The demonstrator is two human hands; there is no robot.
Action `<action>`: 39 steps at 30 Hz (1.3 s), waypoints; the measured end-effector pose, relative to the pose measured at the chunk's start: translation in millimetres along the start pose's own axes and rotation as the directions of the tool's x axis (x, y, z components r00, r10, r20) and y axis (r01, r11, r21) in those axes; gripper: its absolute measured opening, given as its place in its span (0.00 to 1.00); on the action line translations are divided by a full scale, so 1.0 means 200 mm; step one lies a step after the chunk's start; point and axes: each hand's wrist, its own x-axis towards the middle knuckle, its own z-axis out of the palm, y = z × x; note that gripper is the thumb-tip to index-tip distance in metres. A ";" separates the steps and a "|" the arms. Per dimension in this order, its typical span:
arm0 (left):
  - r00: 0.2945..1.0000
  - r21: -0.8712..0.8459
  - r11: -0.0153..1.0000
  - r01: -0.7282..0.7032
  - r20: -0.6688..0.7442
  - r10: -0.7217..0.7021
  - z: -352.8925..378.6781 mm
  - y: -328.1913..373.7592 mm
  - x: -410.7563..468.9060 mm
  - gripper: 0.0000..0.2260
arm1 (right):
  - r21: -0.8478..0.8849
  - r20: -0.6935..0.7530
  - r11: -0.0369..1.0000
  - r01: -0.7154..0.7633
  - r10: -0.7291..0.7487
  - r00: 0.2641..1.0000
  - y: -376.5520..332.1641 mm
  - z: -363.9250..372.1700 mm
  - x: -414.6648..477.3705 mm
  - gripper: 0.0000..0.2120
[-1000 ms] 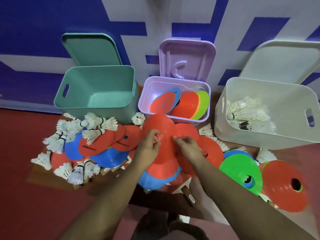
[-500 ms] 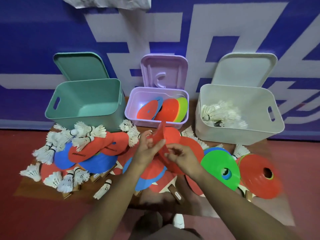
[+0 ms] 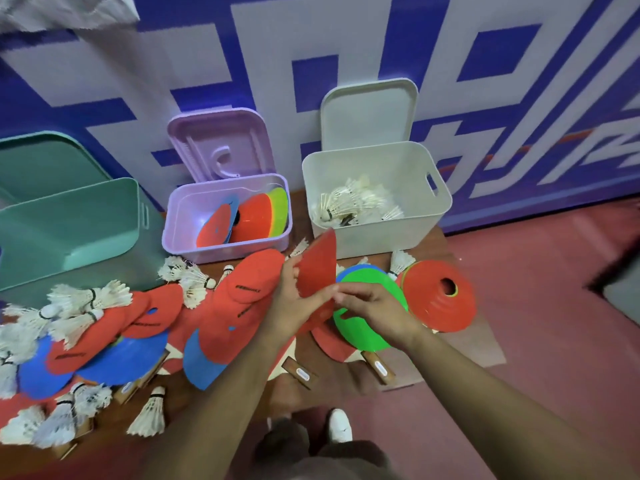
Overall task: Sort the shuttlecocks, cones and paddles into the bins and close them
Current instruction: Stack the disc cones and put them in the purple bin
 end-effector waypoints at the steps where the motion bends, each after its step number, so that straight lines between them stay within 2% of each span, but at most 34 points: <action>1: 1.000 -0.005 1.000 -0.017 0.009 0.017 0.02 0.02 -0.01 0.36 | -0.002 0.012 1.000 -0.007 0.007 1.000 0.01 -0.02 -0.02 0.13; 4: 0.998 0.005 0.998 -0.065 0.027 0.065 0.06 0.05 -0.01 0.31 | 0.012 0.037 0.999 -0.052 0.051 0.998 0.03 -0.09 -0.05 0.18; 6: 0.998 0.007 0.998 -0.056 0.013 0.056 0.07 0.06 -0.01 0.33 | -0.036 -0.041 0.996 -0.087 0.086 0.995 0.06 -0.15 -0.04 0.16; 8: 1.000 0.037 0.999 -0.022 -0.018 0.023 0.07 0.04 0.00 0.35 | -0.169 -0.281 0.969 -0.179 0.127 0.951 0.16 -0.24 -0.02 0.12; 10: 1.000 0.090 0.996 0.009 -0.007 -0.009 0.06 0.03 -0.01 0.34 | -0.329 -0.517 0.872 -0.362 0.154 0.842 0.30 -0.36 -0.01 0.17; 11: 1.000 0.117 0.993 0.016 0.007 -0.017 0.06 0.03 -0.02 0.34 | -0.373 -0.571 0.811 -0.451 0.182 0.800 0.36 -0.41 -0.02 0.21; 13: 0.999 0.151 0.988 0.018 0.026 -0.022 0.06 0.01 -0.03 0.35 | -0.398 -0.590 0.726 -0.561 0.265 0.763 0.46 -0.45 -0.03 0.27; 16: 0.999 0.183 0.983 0.016 0.035 -0.023 0.06 -0.01 -0.02 0.37 | -0.328 -0.560 0.722 -0.609 0.370 0.741 0.53 -0.42 -0.03 0.32; 18: 1.000 0.191 0.981 0.006 0.023 -0.011 0.06 -0.01 -0.02 0.36 | -0.250 -0.560 0.767 -0.591 0.383 0.735 0.55 -0.38 -0.02 0.33; 22: 0.999 0.189 0.982 -0.018 0.035 0.011 0.07 -0.02 -0.01 0.34 | -0.016 -0.590 0.874 -0.486 0.384 0.710 0.57 -0.32 0.01 0.23; 27: 0.998 0.170 0.984 -0.044 0.059 0.034 0.04 -0.06 0.02 0.35 | 0.225 -0.618 0.879 -0.421 0.462 0.636 0.56 -0.27 0.03 0.17; 29: 0.997 0.175 0.983 -0.048 0.064 0.037 0.01 -0.07 0.02 0.34 | 0.307 -0.606 0.879 -0.365 0.476 0.637 0.55 -0.26 0.03 0.10; 32: 0.997 0.179 0.982 -0.066 0.052 0.058 -0.03 -0.07 0.01 0.30 | 0.390 -0.600 0.874 -0.291 0.481 0.640 0.52 -0.23 0.02 0.11; 34: 0.996 0.160 0.984 -0.075 0.050 0.068 -0.07 -0.08 -0.01 0.29 | 0.482 -0.582 0.854 -0.196 0.479 0.657 0.48 -0.21 -0.01 0.04; 36: 0.997 0.138 0.988 -0.068 0.045 0.062 -0.10 -0.06 -0.04 0.28 | 0.602 -0.530 0.797 -0.054 0.449 0.720 0.40 -0.17 -0.05 0.06; 37: 0.997 0.129 0.989 -0.068 0.043 0.063 -0.11 -0.05 -0.05 0.27 | 0.609 -0.511 0.793 -0.001 0.393 0.765 0.34 -0.14 -0.08 0.06; 39: 0.998 0.102 0.993 -0.053 0.046 0.049 -0.11 -0.02 -0.07 0.26 | 0.519 -0.517 0.852 0.066 0.252 0.818 0.23 -0.08 -0.12 0.06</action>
